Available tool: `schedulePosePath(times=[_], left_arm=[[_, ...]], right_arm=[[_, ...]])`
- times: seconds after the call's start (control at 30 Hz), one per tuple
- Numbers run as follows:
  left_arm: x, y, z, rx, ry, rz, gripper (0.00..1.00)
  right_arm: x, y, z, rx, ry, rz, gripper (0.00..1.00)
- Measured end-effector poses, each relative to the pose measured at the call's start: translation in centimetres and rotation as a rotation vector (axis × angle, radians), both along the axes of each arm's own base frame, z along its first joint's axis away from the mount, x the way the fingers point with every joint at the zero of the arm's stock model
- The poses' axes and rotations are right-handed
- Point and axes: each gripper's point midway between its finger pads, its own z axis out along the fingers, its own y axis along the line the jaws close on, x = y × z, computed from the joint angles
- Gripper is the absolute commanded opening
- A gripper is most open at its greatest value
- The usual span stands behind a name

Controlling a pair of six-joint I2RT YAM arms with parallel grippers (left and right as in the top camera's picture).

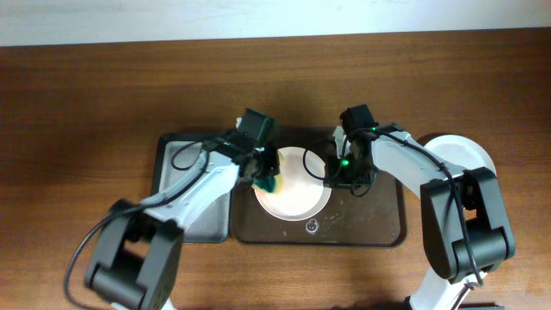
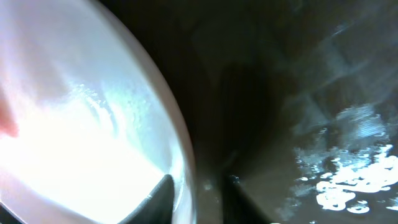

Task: Clean dirty plates on tray and stack at the side

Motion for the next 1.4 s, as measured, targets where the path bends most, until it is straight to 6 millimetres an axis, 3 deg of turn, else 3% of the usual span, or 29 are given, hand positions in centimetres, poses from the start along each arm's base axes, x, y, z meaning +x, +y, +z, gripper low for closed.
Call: schedulePosePath(times=[0.03,0.1,0.17,0.3,0.37,0.43,0.53,0.57,0.63,0.67,0.7,0.77,0.8,0.83,0.97,1.0,1.13,1.2,1.3,1.4], left_arm=[[0.2,0.3,1.5,-0.002,-0.036,-0.016,0.0],[0.4,0.8,7.2,-0.036,-0.171,-0.052,0.0],[-0.3,2.7,9.4,-0.027,-0.19,-0.041,0.0],[-0.2,10.4,7.9,0.072,-0.093,0.076,0.0],[0.1,13.8,7.5,0.103,-0.082,0.098,0.0],[-0.2,15.5,5.9,0.121,-0.061,0.095,0.0],[0.0,16.7,1.6,0.153,0.002,0.063,0.0],[0.1,16.7,0.6,0.158,0.018,0.053,0.05],[0.8,16.7,-1.0,0.167,0.019,0.039,0.62],[0.7,16.7,-1.7,0.171,0.036,0.035,0.8],[0.8,16.8,-1.8,0.174,0.035,0.034,0.82],[0.7,16.9,-1.8,0.178,0.04,0.035,1.0],[0.5,16.9,-1.6,0.178,0.047,0.049,1.0],[0.7,17.2,-0.4,0.186,0.018,0.07,0.99],[1.7,17.8,8.8,0.189,-0.24,0.117,1.0],[1.7,17.9,9.7,0.185,-0.264,0.128,0.99],[1.2,18.0,9.6,0.177,-0.24,0.154,0.99],[0.4,18.0,9.1,0.182,-0.201,0.153,0.99],[-0.7,18.5,8.4,0.207,-0.148,0.16,1.0],[-1.3,19.9,8.1,0.223,-0.116,0.195,0.99]], right_arm=[[0.1,-0.1,0.0,-0.006,-0.003,-0.001,0.04],[0.1,-0.4,-0.2,-0.025,-0.005,-0.008,0.04],[0.1,-0.5,-0.2,-0.025,-0.004,-0.007,0.04],[-0.3,-1.2,0.1,-0.066,0.023,-0.007,0.04],[0.2,-2.8,1.7,-0.166,-0.005,-0.014,0.04],[2.0,-4.9,6.4,-0.277,-0.147,-0.04,0.04],[3.8,-8.6,13.4,-0.504,-0.395,-0.104,0.04],[3.9,-9.1,14.3,-0.569,-0.433,-0.106,0.04],[4.0,-9.3,15.6,-0.708,-0.498,-0.077,0.04],[4.0,-8.7,16.7,-0.807,-0.554,-0.042,0.04],[4.0,-8.6,17.4,-0.86,-0.585,-0.03,0.04],[3.9,-7.8,19.1,-0.977,-0.664,0.0,0.04],[3.8,-7.5,19.7,-1.015,-0.691,0.007,0.04],[3.7,-7.4,21.0,-1.09,-0.738,0.007,0.04],[3.8,-7.3,23.6,-1.215,-0.839,-0.041,0.04],[3.7,-7.3,24.1,-1.238,-0.853,-0.046,0.04],[3.8,-7.2,23.7,-1.204,-0.85,-0.06,0.04],[4.4,-8.3,20.8,-1.019,-0.742,-0.117,0.04],[5.0,-14.3,16.8,-0.756,-0.518,-0.335,0.04],[3.5,-23.4,14.6,-0.531,-0.34,-0.646,0.04]])
